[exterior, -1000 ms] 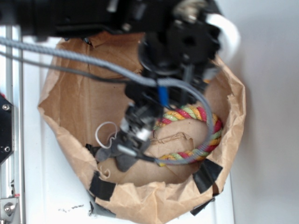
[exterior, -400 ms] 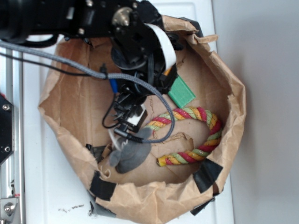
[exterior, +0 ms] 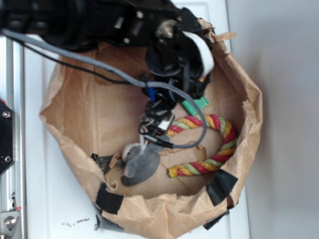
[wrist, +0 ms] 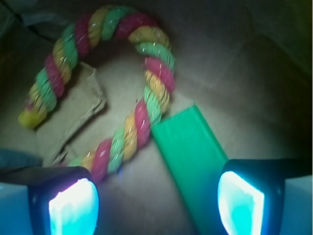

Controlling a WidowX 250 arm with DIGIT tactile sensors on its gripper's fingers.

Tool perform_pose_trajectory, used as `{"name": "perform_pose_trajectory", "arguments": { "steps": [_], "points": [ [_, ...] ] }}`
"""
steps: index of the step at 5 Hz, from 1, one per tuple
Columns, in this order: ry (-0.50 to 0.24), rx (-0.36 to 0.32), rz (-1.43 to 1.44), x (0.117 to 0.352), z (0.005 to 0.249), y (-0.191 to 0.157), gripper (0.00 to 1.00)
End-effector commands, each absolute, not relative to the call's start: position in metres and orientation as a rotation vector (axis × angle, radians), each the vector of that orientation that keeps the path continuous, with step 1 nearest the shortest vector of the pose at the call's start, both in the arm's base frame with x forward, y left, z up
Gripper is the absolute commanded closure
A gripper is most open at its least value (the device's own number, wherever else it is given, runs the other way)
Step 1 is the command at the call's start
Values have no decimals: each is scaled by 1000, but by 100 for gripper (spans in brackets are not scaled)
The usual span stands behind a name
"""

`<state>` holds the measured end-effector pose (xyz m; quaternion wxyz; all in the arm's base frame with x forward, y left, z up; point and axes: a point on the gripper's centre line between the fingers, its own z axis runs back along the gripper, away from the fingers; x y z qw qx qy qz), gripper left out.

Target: Grab the green block.

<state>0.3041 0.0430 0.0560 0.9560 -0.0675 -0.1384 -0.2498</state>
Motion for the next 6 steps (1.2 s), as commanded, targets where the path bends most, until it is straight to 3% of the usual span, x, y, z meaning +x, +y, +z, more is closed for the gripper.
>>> {"name": "perform_pose_trajectory", "arguments": {
  "steps": [1, 2, 4, 5, 6],
  "points": [
    [-279, -69, -663, 304, 75, 60, 0],
    [-247, 20, -705, 300, 58, 63, 0],
    [-248, 69, -727, 294, 28, 60, 0],
    [-249, 78, -699, 294, 22, 55, 86],
    [-240, 69, -686, 298, 22, 51, 100]
  ]
}}
